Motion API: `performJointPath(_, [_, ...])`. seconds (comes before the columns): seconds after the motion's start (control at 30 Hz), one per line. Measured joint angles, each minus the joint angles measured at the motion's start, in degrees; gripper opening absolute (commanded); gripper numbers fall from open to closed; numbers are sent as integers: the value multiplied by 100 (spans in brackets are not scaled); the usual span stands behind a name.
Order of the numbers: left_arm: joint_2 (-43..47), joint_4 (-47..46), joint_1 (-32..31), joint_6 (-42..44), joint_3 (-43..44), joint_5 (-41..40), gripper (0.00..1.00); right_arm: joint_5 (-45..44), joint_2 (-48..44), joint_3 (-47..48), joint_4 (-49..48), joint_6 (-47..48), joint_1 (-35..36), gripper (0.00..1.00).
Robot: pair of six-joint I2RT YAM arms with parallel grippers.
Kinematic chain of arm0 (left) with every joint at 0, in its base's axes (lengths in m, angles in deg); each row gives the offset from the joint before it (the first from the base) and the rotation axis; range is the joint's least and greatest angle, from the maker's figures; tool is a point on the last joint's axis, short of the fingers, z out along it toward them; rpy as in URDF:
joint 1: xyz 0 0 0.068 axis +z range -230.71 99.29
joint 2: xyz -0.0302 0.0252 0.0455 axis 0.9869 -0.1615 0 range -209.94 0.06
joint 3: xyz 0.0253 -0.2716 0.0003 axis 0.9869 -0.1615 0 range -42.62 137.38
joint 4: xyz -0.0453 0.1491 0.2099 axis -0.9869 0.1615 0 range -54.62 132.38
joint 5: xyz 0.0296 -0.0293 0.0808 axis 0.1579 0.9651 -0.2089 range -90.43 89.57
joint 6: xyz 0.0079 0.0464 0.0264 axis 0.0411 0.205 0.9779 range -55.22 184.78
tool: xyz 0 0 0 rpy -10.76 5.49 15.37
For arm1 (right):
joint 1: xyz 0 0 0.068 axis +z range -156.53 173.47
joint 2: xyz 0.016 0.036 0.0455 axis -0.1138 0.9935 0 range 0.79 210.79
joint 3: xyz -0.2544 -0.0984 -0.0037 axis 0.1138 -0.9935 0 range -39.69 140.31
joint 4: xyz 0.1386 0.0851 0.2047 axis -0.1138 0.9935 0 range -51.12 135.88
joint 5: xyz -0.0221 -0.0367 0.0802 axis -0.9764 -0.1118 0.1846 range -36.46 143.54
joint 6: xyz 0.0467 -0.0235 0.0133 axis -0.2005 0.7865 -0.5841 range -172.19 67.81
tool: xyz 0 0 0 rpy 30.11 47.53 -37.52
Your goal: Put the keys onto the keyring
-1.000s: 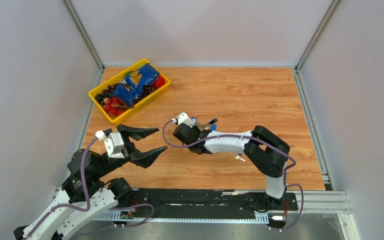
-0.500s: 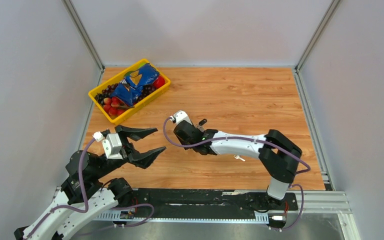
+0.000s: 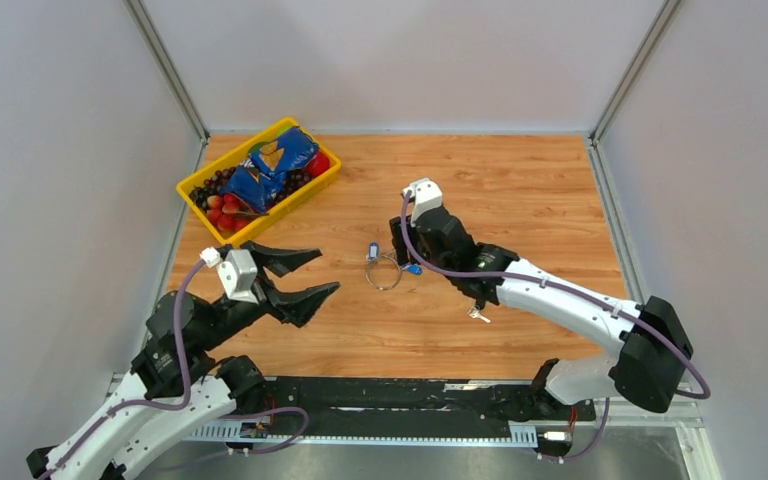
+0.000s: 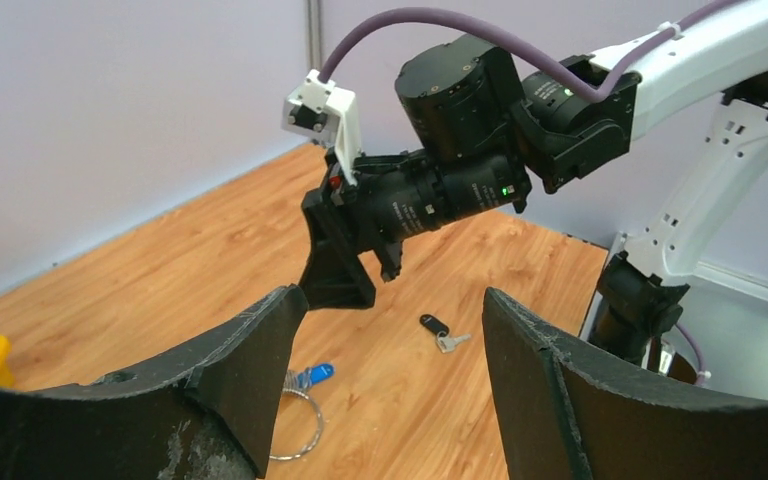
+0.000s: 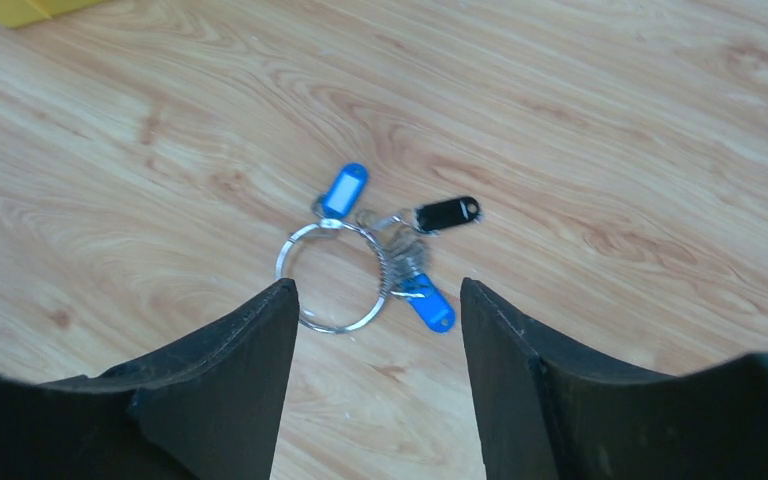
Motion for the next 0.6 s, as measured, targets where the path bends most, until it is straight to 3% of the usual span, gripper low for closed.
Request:
performJointPath(0.23, [-785, -212, 0, -697, -234, -586, 59, 356, -621, -686, 197, -96, -686, 56])
performJointPath(0.33, [-1309, -304, 2, -1119, -426, -839, 53, 376, -968, -852, 225, -107, -739, 48])
performJointPath(0.47, [-1965, -542, 2, -1729, -734, -1126, 35, 415, -1318, -981, 236, -127, -739, 36])
performJointPath(0.53, [-2295, -671, 2, -2011, -848, -1259, 30, 426, -1475, -1093, 260, -157, -739, 37])
performJointPath(0.6, [-2636, -767, 2, -2288, -935, -1425, 30, 452, -1628, -1224, 297, -197, -741, 45])
